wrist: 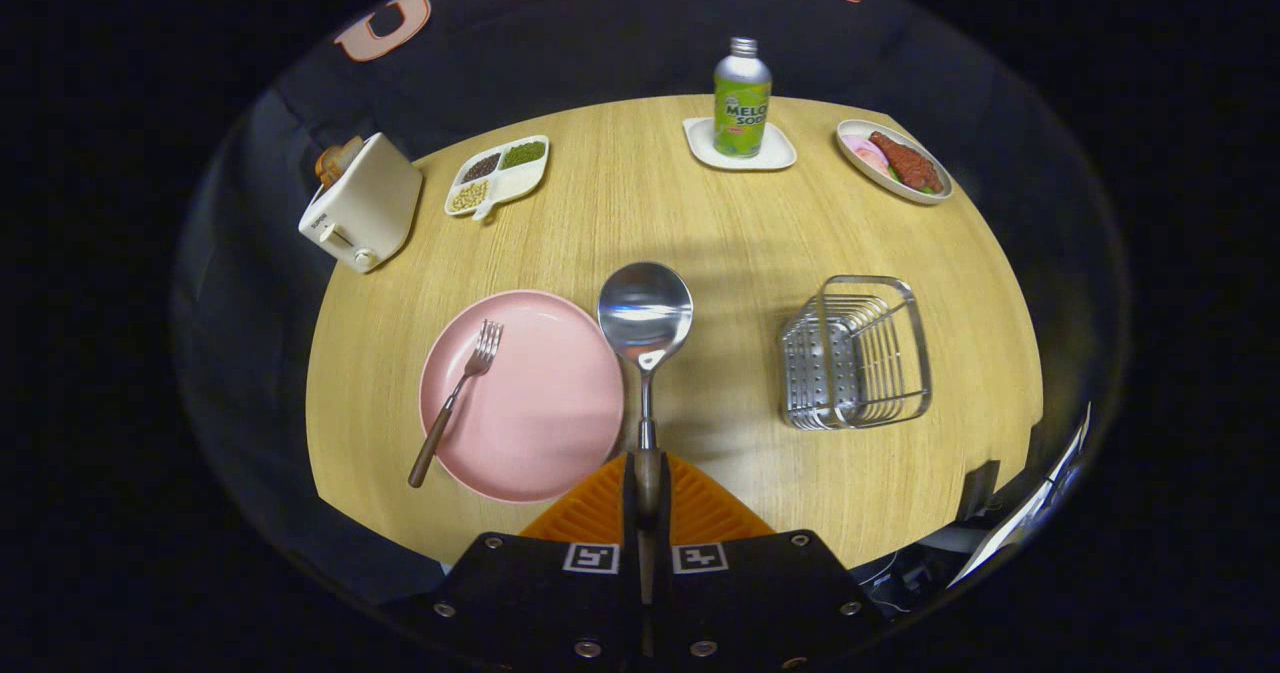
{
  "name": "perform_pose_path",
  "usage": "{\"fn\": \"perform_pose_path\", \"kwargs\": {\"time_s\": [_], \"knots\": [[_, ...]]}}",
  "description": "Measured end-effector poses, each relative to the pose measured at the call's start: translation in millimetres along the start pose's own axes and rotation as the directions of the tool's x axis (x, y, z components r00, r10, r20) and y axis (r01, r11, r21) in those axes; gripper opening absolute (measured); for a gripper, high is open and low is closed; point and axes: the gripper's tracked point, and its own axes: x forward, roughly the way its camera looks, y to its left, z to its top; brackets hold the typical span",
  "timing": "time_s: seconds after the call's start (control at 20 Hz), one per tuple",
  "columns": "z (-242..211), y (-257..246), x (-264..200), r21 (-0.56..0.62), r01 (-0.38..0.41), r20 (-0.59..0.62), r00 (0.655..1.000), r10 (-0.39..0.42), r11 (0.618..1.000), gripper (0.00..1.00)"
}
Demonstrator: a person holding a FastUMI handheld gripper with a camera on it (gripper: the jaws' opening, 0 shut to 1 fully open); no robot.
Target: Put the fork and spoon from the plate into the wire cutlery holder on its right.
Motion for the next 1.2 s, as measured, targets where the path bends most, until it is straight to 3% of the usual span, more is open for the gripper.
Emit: {"fn": "perform_pose_path", "kwargs": {"time_s": [0.45,0.95,1.2], "knots": [[5,-109,-14,0.04,0.098,-0.005,0.995,-0.098,0.994,0.05],[11,-127,4,0.004,0.086,-0.028,0.996,-0.086,0.996,0.08],[40,-127,3,-0.028,0.104,0.059,0.993,-0.102,0.994,0.11]]}}
